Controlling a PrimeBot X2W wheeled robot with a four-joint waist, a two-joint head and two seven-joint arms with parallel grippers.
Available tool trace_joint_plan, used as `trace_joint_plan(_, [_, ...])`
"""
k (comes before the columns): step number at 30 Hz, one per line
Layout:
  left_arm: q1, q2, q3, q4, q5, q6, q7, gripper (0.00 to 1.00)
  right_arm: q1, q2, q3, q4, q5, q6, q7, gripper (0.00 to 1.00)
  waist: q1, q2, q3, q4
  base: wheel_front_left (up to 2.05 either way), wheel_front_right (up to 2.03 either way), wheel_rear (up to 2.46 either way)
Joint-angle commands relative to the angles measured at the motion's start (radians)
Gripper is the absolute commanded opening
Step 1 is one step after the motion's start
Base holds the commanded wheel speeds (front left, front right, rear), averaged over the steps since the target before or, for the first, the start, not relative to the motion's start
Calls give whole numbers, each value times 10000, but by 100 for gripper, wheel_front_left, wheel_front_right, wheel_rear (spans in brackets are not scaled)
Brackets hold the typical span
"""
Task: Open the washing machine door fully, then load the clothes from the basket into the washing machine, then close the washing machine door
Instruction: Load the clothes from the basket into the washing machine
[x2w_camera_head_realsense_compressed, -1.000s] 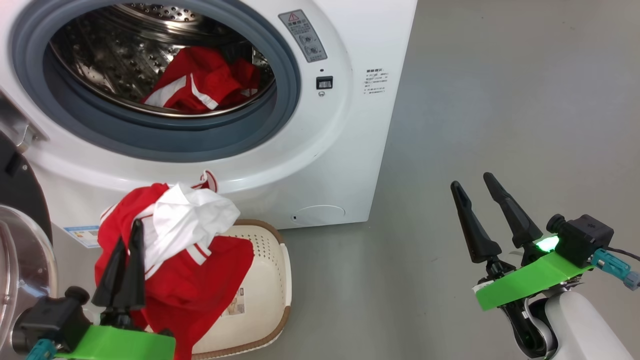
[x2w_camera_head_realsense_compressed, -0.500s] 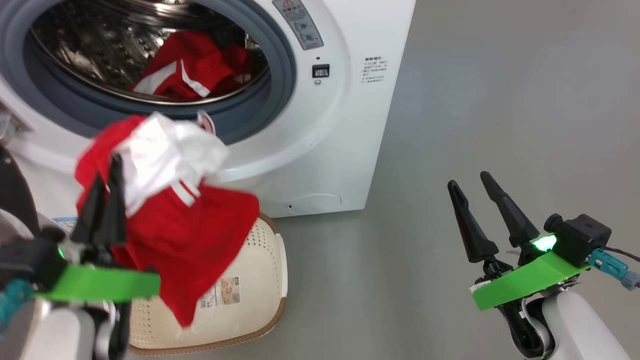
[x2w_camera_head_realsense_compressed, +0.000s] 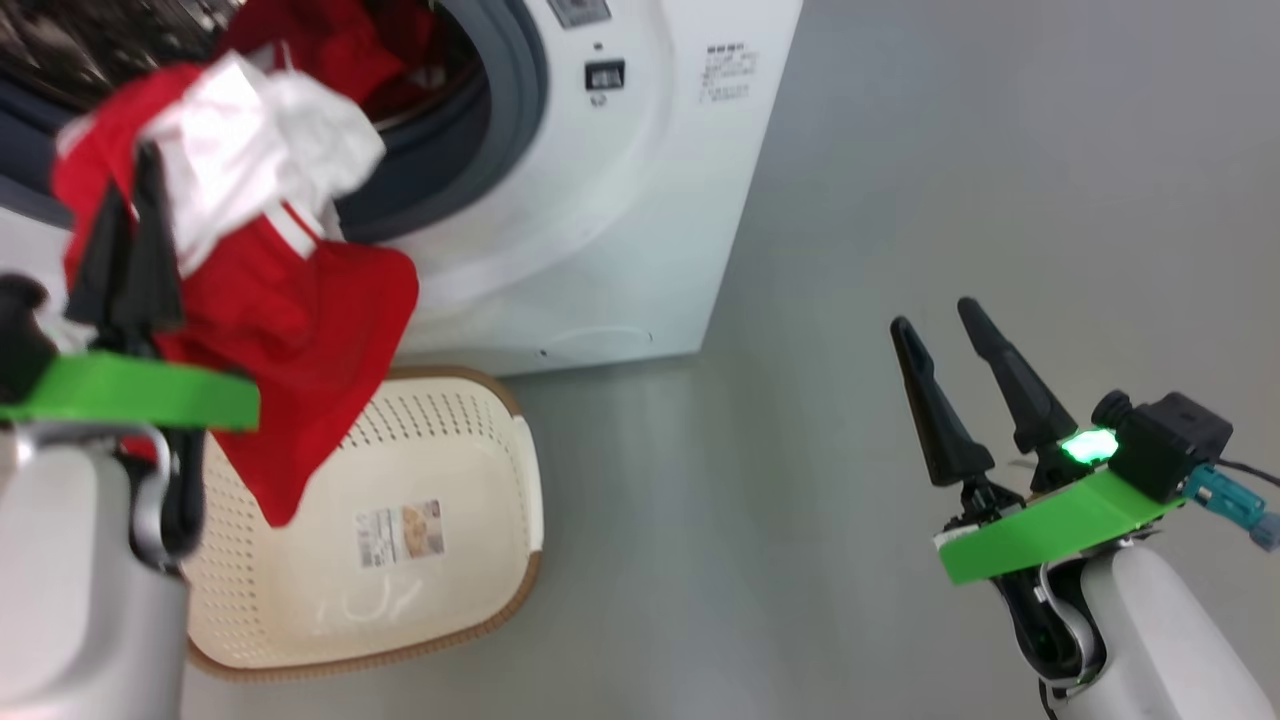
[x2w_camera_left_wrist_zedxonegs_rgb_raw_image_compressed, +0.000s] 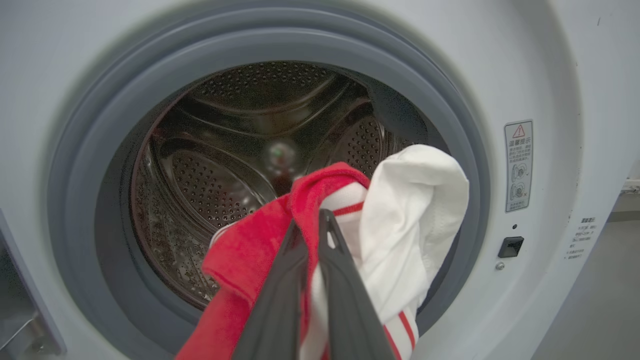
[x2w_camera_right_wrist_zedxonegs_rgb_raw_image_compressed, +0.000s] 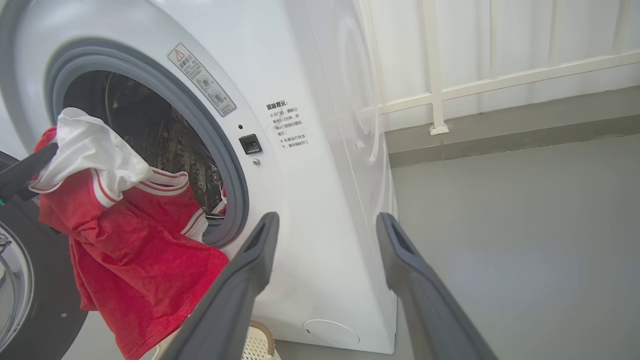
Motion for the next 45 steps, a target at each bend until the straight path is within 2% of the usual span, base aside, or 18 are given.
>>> trace_joint_plan(1, [-680, 437, 306, 82, 25, -116, -146, 0, -194, 40, 151, -313, -66, 16, -46, 100, 0, -1, 639, -256, 0, 0, 0])
trace_joint_plan(13, [-3534, 767, 350, 2895, 31, -328, -332, 0, -840, 246, 71, -625, -242, 16, -46, 100, 0, -1, 2310, -820, 0, 0, 0])
trace_joint_plan(21, [-5188, 1050, -15, 4297, 419, -421, -358, 0, -1117, 371, 31, -828, -329, 16, -46, 100, 0, -1, 3233, -1074, 0, 0, 0])
trace_joint_plan(32, [-7069, 1034, -244, 5777, 722, -461, -364, 0, -1330, 481, 104, -931, -400, 16, -46, 100, 0, -1, 3796, -1265, 0, 0, 0])
trace_joint_plan(38, [-7907, 925, -114, 5288, 1047, -261, -364, 0, -1430, 495, 39, -1050, -460, 16, -46, 100, 0, -1, 4093, -1334, 0, 0, 0])
trace_joint_plan(42, [-7815, 849, 126, 4636, 1285, -96, -365, 0, -1485, 552, -21, -1111, -522, 16, -46, 100, 0, -1, 4200, -1327, 0, 0, 0])
trace_joint_plan(45, [-7584, 672, 137, 4889, 1343, -74, -365, 0, -1458, 580, -35, -1077, -561, 16, -46, 100, 0, -1, 4192, -1252, 0, 0, 0])
